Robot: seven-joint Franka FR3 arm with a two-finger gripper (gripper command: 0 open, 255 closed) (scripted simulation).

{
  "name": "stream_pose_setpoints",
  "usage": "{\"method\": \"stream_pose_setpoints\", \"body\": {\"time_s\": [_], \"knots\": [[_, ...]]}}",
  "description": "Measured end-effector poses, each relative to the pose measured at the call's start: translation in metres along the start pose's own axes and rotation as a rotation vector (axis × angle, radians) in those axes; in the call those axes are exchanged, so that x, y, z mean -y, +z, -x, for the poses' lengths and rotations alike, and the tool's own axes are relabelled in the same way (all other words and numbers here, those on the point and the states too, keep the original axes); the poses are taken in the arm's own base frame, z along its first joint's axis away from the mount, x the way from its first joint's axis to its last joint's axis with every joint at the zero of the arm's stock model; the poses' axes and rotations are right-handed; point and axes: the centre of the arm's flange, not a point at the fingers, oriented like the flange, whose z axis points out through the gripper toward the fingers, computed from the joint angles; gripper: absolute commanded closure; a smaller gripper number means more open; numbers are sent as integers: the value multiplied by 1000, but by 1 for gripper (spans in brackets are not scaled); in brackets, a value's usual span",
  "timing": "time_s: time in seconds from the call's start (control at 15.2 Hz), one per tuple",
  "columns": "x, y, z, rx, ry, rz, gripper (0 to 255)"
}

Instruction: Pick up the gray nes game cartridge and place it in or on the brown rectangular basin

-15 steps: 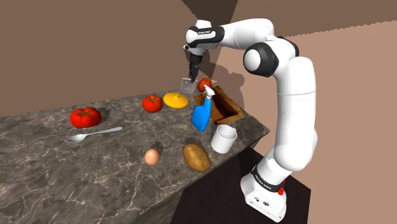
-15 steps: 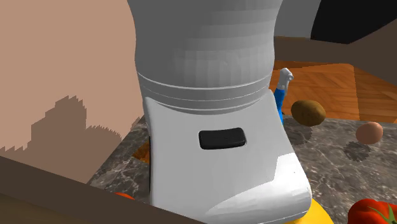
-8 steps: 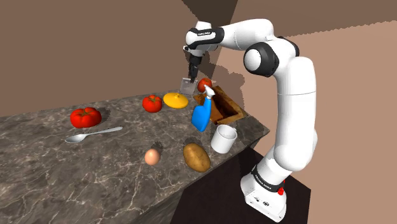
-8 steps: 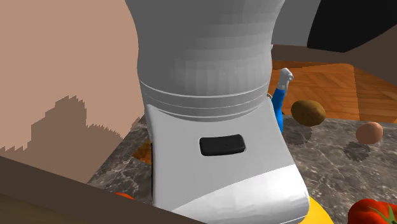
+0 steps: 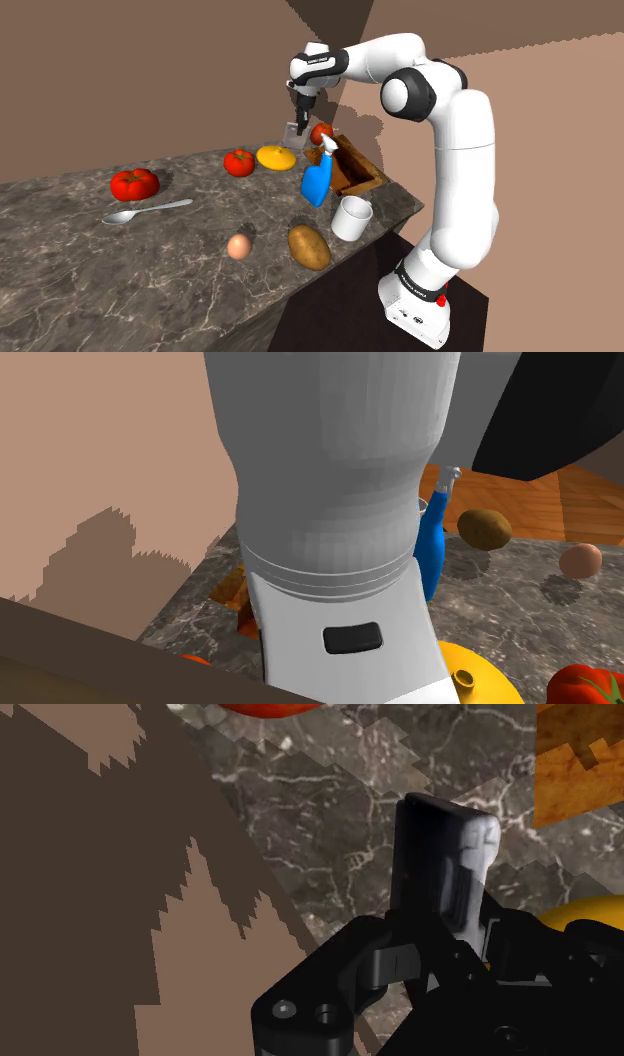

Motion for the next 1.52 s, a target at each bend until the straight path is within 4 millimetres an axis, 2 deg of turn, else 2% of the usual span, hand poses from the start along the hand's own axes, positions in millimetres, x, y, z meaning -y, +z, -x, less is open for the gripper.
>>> {"method": "stream_pose_setpoints", "body": {"time_s": [0.46,1.52], "knots": [[-2,-2,-1,3,1,-7,255],[1,-74,2,16,3,-38,255]]}}
